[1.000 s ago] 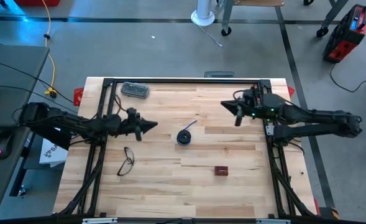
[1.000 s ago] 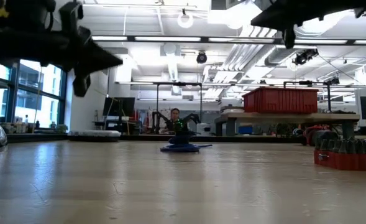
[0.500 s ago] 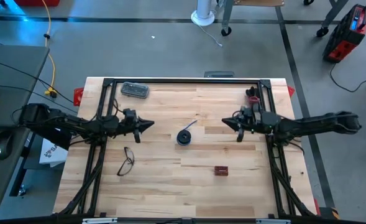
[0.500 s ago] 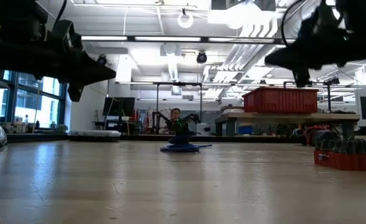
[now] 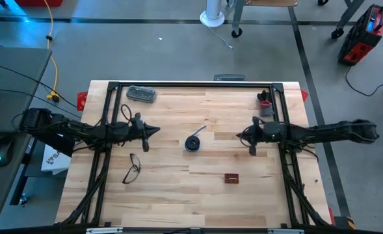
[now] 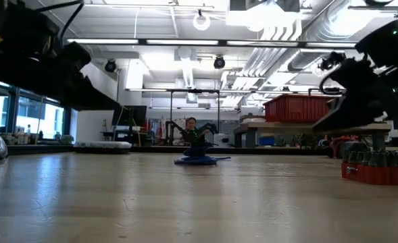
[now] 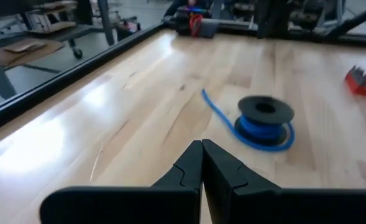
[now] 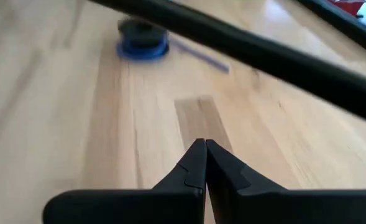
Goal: Coil cords
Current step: Return to Home Position
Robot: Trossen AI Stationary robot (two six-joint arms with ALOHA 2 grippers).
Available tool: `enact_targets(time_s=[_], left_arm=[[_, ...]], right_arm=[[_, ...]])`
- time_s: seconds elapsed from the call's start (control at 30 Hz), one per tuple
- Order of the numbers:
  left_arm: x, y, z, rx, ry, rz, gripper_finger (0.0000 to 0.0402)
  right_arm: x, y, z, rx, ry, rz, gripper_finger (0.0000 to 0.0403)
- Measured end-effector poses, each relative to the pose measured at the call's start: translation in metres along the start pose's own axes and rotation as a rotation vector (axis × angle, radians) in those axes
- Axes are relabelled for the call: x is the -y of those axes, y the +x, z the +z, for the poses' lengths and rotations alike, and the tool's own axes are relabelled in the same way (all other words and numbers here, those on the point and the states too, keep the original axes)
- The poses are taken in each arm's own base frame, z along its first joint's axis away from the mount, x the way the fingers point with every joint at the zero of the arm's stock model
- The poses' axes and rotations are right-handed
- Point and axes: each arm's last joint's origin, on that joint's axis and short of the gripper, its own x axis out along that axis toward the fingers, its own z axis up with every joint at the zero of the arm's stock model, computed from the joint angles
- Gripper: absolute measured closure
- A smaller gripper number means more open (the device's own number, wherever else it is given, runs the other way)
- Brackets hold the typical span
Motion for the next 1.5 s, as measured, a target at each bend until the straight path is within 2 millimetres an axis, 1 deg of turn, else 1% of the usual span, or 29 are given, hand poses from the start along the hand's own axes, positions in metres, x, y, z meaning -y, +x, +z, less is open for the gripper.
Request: enact_targets(time_s=[0.1, 0.17, 0.47, 0.53, 0.63, 0.87, 1.1, 1.23, 1.5], left_arm=[[0.0, 0.0, -0.003, -0.027, 0.007, 0.003, 0.0401], [0.0, 0.0, -0.004, -0.041, 0.0, 0.003, 0.04], [0.0, 0.0, -0.004, -0.045, 0.0, 0.003, 0.0399], [-0.001, -0.003, -0.004, -0.034, -0.004, 0.002, 0.0399], [-0.003, -0.008, -0.001, -0.017, -0.01, 0.0, 0.0399], [-0.008, -0.028, 0.014, 0.109, -0.052, -0.011, 0.0399], [-0.013, -0.042, 0.017, 0.158, -0.069, -0.015, 0.0399], [-0.015, -0.049, 0.017, 0.177, -0.076, -0.018, 0.0399], [-0.018, -0.058, 0.022, 0.265, -0.105, -0.03, 0.0399]], right_arm=[[0.0, 0.0, -0.006, -0.062, -0.045, -0.001, 0.0403], [0.0, 0.0, -0.009, -0.09, -0.038, 0.0, 0.0403], [0.0, -0.001, -0.01, -0.111, -0.016, 0.0, 0.0403], [0.0, -0.003, -0.01, -0.102, -0.017, 0.001, 0.0403], [0.001, -0.01, -0.005, -0.034, -0.011, 0.007, 0.0403], [0.002, -0.032, 0.016, 0.268, 0.01, 0.022, 0.0403], [0.004, -0.052, 0.028, 0.496, 0.025, 0.016, 0.0403], [0.004, -0.054, 0.031, 0.546, 0.027, 0.021, 0.0403], [0.0, -0.053, 0.028, 0.509, 0.017, 0.057, 0.0403]])
